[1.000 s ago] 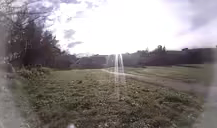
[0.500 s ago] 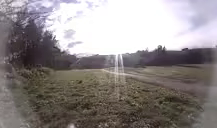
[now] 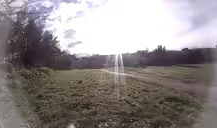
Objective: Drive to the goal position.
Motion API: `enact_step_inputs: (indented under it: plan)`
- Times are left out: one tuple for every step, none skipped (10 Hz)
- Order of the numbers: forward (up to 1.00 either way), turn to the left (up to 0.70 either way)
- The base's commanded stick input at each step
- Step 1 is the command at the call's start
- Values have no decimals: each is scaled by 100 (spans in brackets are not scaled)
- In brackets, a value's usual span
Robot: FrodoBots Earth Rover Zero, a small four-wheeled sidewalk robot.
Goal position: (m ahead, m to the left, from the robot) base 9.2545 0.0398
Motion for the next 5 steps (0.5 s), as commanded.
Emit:
enact_step_inputs:
  plan:
    - [5,0]
    - [5,0]
    - [5,0]
    - [5,0]
    - [5,0]
